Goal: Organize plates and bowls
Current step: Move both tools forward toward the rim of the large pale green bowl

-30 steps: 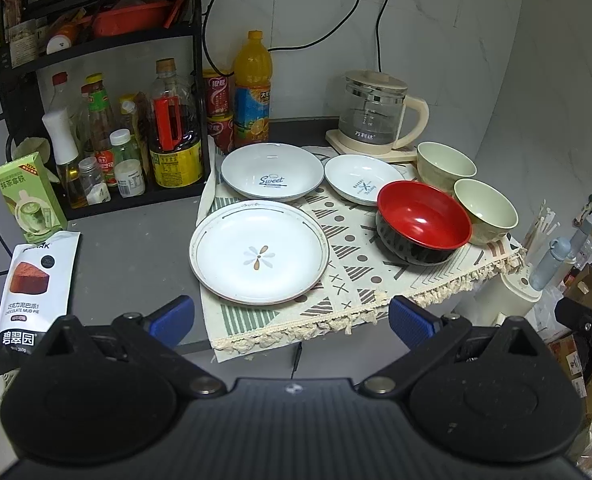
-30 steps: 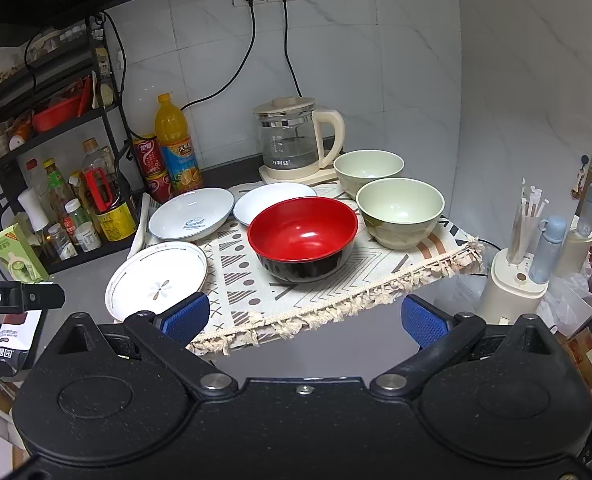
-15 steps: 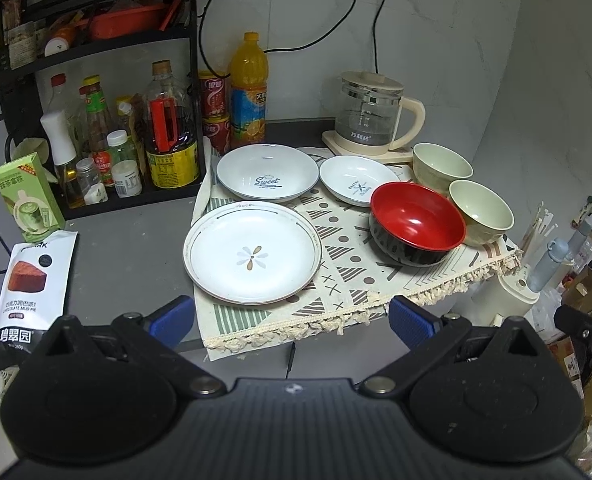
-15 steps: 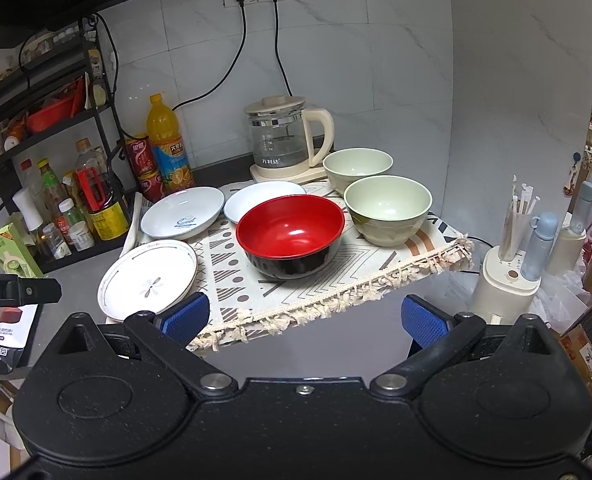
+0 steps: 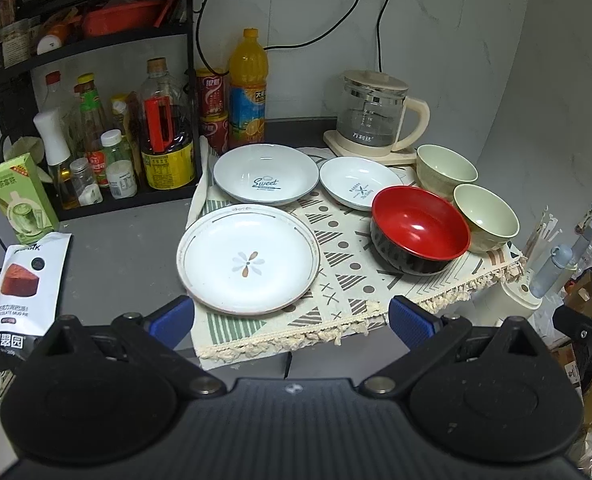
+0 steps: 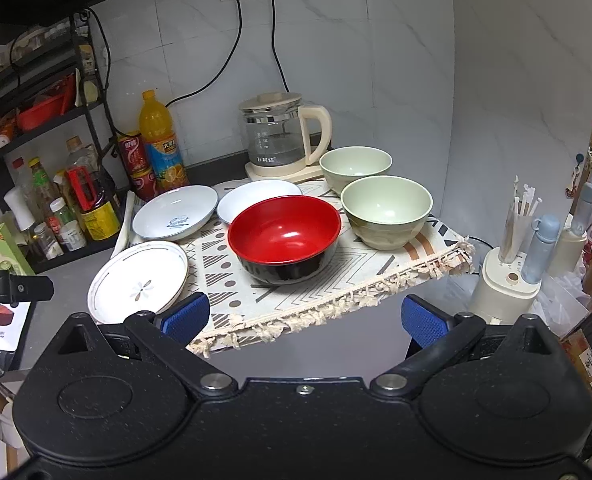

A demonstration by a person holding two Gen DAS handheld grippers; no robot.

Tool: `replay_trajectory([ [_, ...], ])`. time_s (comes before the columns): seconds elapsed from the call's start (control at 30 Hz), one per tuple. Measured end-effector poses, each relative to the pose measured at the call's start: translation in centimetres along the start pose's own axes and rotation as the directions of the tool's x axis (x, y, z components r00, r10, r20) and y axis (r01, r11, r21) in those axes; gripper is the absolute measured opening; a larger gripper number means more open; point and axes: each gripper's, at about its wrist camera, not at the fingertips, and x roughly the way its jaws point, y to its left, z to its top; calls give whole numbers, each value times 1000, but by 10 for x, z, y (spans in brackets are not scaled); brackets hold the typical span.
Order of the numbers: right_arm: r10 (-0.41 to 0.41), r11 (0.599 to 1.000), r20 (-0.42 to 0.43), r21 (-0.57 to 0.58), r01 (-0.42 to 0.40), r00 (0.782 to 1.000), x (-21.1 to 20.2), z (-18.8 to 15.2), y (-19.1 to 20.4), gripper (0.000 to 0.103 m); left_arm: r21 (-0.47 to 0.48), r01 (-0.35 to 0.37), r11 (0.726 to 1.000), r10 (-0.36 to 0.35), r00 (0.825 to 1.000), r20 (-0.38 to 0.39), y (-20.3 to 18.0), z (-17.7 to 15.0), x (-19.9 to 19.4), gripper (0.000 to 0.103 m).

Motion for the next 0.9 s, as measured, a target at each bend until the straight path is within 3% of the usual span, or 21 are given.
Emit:
replay_trajectory([
  [0.5, -42, 999, -10, 3, 42, 999, 42, 23, -23, 103, 27, 22, 999, -21, 999, -26, -30, 37, 55, 102],
  [0.9, -29, 999, -35, 15, 30, 999, 82, 50, -44, 103, 40, 46, 998, -44, 998, -52, -57, 71, 103, 102],
])
